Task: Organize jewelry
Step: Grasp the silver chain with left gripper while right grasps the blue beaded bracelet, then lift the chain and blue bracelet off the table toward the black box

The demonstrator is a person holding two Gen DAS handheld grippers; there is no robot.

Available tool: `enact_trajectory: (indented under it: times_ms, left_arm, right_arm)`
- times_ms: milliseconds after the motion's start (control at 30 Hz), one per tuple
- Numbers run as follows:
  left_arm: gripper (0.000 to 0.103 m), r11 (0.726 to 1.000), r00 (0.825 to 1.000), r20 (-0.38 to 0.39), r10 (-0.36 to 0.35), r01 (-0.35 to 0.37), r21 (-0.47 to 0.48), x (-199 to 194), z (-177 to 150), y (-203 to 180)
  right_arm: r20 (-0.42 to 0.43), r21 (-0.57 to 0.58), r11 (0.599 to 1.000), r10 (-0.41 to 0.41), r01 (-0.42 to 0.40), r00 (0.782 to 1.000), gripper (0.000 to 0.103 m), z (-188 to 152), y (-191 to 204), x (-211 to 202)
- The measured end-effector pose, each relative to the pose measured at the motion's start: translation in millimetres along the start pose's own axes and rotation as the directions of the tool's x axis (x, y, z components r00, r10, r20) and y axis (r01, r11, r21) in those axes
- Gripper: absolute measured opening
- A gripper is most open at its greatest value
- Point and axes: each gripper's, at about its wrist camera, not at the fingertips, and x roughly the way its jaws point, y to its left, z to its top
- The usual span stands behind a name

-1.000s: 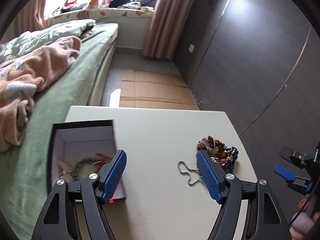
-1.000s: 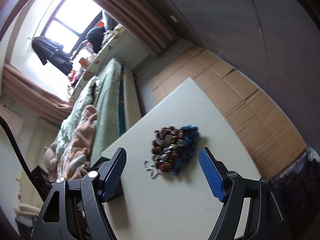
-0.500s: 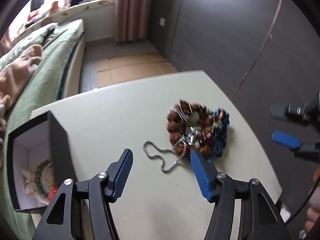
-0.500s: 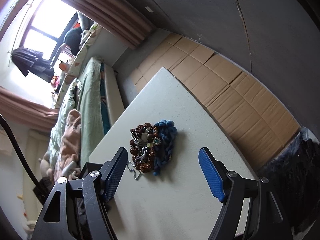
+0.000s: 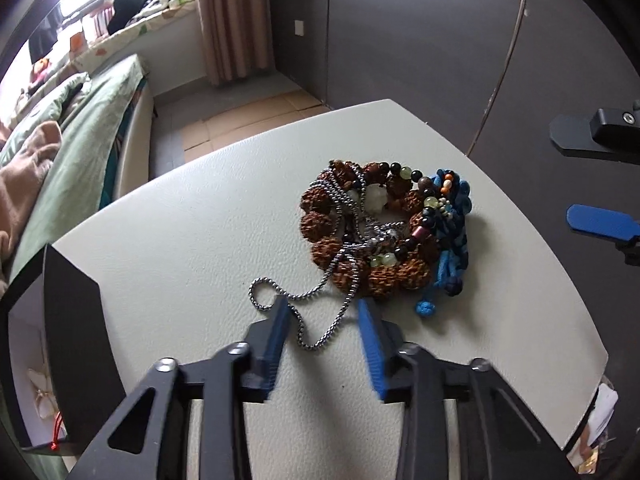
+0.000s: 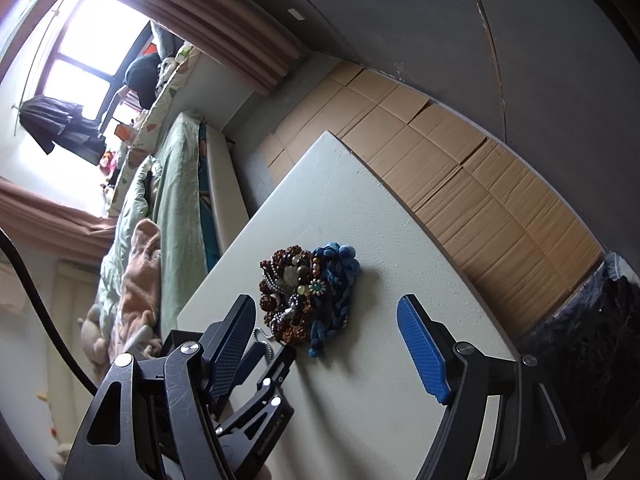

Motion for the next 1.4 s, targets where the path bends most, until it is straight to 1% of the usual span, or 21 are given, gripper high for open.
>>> enact_trajectory:
  times_ms: [33, 67, 100, 133, 167, 233, 300, 500, 633, 733, 800, 900, 1033, 1200, 1400]
  left_arm:
    - [0.024, 1.000, 1.000, 0.003, -0.001, 0.001, 0.002, 0.1, 0.1, -0.3]
    - [0.022, 1.000, 1.000, 0.007, -0.006, 0.006, 0.003, 0.2, 0.2, -0.3]
    - [0.017, 1.000, 1.000, 0.012, -0.011, 0.011, 0.005, 0.7, 0.6, -0.4]
    - [0.007, 1.000, 1.000, 0.016, -0.012, 0.012, 0.007, 0.3, -0.3, 0.7]
    - [0.004, 1.000, 1.000, 0.015, -0.014, 0.014, 0.007, 0.8, 0.6, 1.6]
    - [0.002, 0.999, 0.999, 0.006, -0.049, 0.049, -0.017, -1.1, 0.6, 7.9]
    - [0.002, 0.997, 0.998, 0.012, -0.056, 0.057, -0.046, -4.5, 1.9, 13.9]
    - [0.002, 0.989, 0.991, 0.120, -0.052, 0.068, -0.131, -43.4, 8.3, 39.1]
    - [0.002, 0.979, 0.983, 0.178, -0.051, 0.084, -0.184, -65.2, 11.9, 54.8]
    - [0.002, 0.975, 0.977, 0.210, -0.047, 0.091, -0.204, -78.4, 12.8, 63.4]
    - [0.002, 0.971, 0.972, 0.228, -0.047, 0.098, -0.217, -86.2, 13.4, 69.9]
    - [0.002, 0.966, 0.967, 0.253, -0.043, 0.105, -0.236, -95.9, 13.0, 78.1]
    - [0.002, 0.959, 0.960, 0.276, -0.040, 0.114, -0.258, -105.6, 12.9, 94.3]
    - [0.002, 0.953, 0.955, 0.294, -0.033, 0.119, -0.279, -112.5, 13.3, 109.3]
    - [0.002, 0.947, 0.949, 0.315, -0.027, 0.125, -0.297, -120.5, 13.5, 122.1]
  right_arm:
    - [-0.002, -0.007, 1.000, -0.003, 0.003, 1.000, 0.075, 0.1, 1.1, 1.1]
    - [-0.004, -0.012, 1.000, -0.006, 0.006, 1.000, 0.075, -0.1, 2.0, 1.9]
    - [-0.006, -0.018, 1.000, -0.012, 0.011, 1.000, 0.075, -0.5, 3.0, 3.2]
    - [-0.009, -0.021, 1.000, -0.015, 0.014, 1.000, 0.075, -0.7, 3.8, 4.6]
    - [-0.013, -0.023, 1.000, -0.015, 0.014, 1.000, 0.075, -1.2, 4.6, 6.2]
    - [-0.021, -0.027, 1.000, -0.013, 0.013, 1.000, 0.075, -2.3, 5.8, 8.8]
    - [-0.022, -0.032, 0.999, -0.014, 0.013, 1.000, 0.074, -3.7, 6.7, 9.7]
    - [-0.018, -0.057, 0.998, -0.010, 0.009, 1.000, 0.071, -5.5, 11.1, 11.5]
    - [-0.017, -0.084, 0.996, -0.028, 0.027, 0.999, 0.063, -6.1, 14.3, 18.5]
    - [-0.017, -0.113, 0.992, -0.053, 0.051, 0.998, 0.055, -7.3, 18.6, 27.0]
    - [-0.015, -0.129, 0.990, -0.063, 0.061, 0.998, 0.054, -7.3, 20.9, 32.7]
    - [-0.007, -0.148, 0.986, -0.072, 0.070, 0.997, 0.050, -5.2, 23.8, 40.1]
    - [0.015, -0.152, 0.985, -0.077, 0.078, 0.997, 0.049, -1.7, 25.6, 47.1]
    - [0.070, -0.119, 0.986, -0.109, 0.117, 0.992, 0.049, 7.8, 19.8, 47.8]
    - [0.054, -0.109, 0.984, -0.138, 0.143, 0.989, 0.049, 11.9, 15.6, 58.4]
